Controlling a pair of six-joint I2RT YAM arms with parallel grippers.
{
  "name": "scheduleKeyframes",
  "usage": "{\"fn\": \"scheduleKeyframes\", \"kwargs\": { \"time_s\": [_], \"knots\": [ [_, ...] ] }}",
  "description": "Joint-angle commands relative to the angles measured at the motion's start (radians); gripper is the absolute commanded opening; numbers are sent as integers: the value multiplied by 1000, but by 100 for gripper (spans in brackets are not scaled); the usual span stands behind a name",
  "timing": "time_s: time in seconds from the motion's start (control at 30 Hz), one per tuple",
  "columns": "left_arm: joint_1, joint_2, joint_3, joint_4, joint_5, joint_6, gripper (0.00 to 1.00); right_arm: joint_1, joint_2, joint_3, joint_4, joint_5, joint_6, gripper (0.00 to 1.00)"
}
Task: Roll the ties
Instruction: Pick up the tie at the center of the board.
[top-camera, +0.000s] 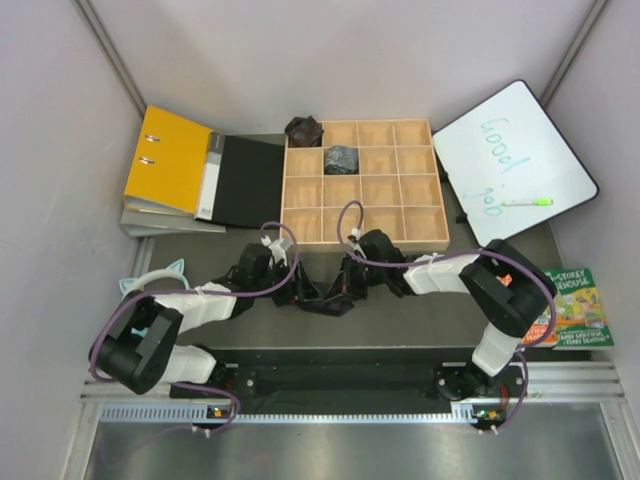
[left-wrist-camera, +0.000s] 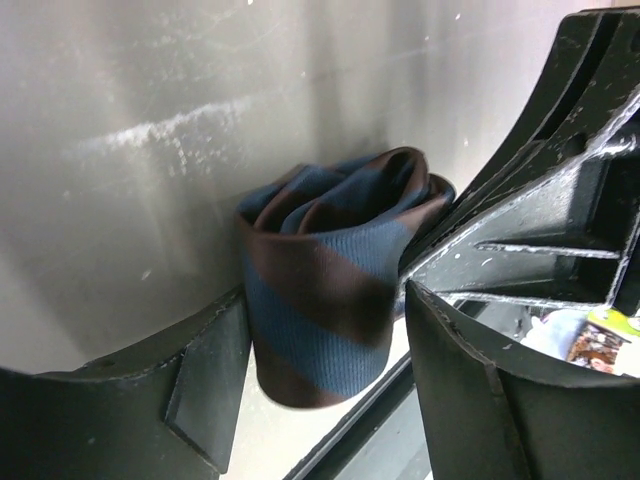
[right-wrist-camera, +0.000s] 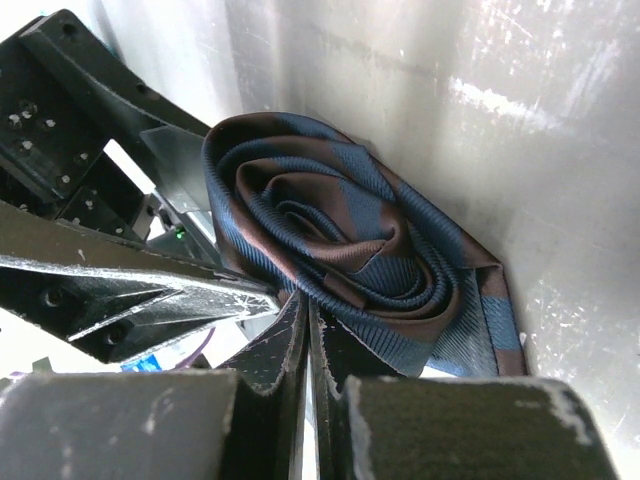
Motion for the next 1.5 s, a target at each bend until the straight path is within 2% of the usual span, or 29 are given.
{"fn": "scheduleKeyframes", "kwargs": {
  "time_s": [0.0,0.33,0.43,0.47,0.6,0.8,0.87,0.93,0.97,1.27,1.47],
  "knots": [
    [-13,41,-24,102,12,-17,65,-14,48,-43,-47,56,-38,0],
    [-51,122,-47,197,19,-59,53,-20,73,-54,-14,44,-36,0],
    [-78,141,-46,217,11,-70,47,-20,81,-55,-2,39,-35,0],
    [-85,145,-46,220,6,-73,40,-20,82,-57,2,37,-35,0],
    [-120,153,-43,223,-20,-81,32,-21,79,-51,-2,28,-38,0],
    [-127,116,-38,155,-84,-70,26,-38,1,-16,-134,57,-93,0],
    [-127,107,-38,128,-98,-66,21,-49,-33,-2,-183,70,-108,0],
    [-127,101,-36,119,-110,-66,3,-54,-54,4,-205,77,-122,1],
    [-127,101,-33,99,-118,-67,0,-57,-74,8,-224,86,-128,1],
    [-127,107,-30,80,-130,-66,0,-87,-183,-29,-332,137,-163,4],
    [-127,20,26,-96,-195,-52,0,-100,-278,-78,-381,212,-173,3]
  ]
}}
